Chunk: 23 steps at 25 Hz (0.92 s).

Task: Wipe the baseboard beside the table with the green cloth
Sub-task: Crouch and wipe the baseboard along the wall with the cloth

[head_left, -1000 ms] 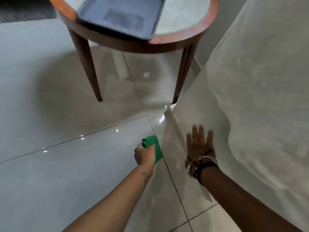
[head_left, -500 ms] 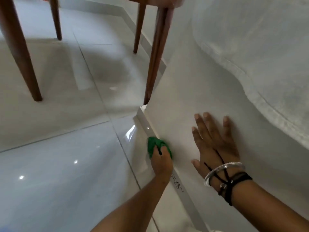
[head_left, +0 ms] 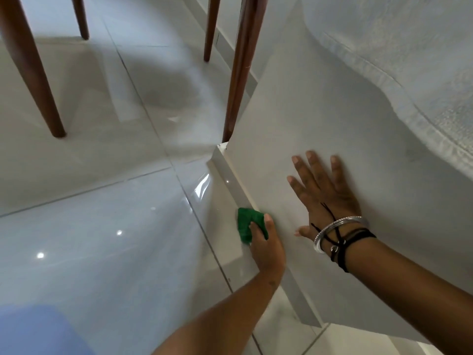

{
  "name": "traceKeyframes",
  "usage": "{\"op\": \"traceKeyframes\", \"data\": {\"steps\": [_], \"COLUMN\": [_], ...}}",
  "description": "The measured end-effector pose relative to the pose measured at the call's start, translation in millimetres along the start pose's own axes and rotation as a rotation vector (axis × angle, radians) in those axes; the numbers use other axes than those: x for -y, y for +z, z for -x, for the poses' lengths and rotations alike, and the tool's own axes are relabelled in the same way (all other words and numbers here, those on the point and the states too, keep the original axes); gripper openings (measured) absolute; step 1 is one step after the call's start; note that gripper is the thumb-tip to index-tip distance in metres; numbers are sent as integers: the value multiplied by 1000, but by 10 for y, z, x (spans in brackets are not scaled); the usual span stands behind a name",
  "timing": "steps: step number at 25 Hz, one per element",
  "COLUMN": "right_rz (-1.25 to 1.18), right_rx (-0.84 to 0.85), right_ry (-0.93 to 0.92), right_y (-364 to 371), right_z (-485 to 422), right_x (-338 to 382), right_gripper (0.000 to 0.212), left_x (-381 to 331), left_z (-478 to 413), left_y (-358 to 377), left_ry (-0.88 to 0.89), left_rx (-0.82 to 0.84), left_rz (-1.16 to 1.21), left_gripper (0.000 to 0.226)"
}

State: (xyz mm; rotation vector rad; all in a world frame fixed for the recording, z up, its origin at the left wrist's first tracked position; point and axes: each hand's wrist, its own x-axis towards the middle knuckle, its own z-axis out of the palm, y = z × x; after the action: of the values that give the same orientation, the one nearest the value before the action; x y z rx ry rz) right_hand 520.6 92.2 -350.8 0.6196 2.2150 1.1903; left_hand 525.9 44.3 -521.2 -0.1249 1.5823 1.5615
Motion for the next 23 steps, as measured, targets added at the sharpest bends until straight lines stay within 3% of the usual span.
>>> {"op": "traceKeyframes", "data": {"steps": [4,9,12,14,18,21,23], "right_rz": [-4,-1,-31,-51,-113,-147,-143], "right_rx": [3,-5,-21,-14,1,8,13], "right_ry": [10,27,34,35,49,47,53], "right_y": [14,20,2,-10,-29,-72,-107], "right_z": [-47,-33,-17,-24,0,7,14], "right_x": [41,50,45,49,44,29,26], "right_gripper": [108,105,104,103,100,99,99], "left_x": [281,151,-213,-420,-495,-259,-94], "left_z": [631,648,78,-369,-540,-159,155], "left_y": [72,70,-28,-145,-345,-264,-196], "left_ry": [-146,-247,-118,-114,-192,-243,-297], "left_rx": [75,32,-66,-50,81,81,52], "left_rz": [20,221,351,358,259,219,235], "left_gripper": [117,116,58,45,61,96,106]}}
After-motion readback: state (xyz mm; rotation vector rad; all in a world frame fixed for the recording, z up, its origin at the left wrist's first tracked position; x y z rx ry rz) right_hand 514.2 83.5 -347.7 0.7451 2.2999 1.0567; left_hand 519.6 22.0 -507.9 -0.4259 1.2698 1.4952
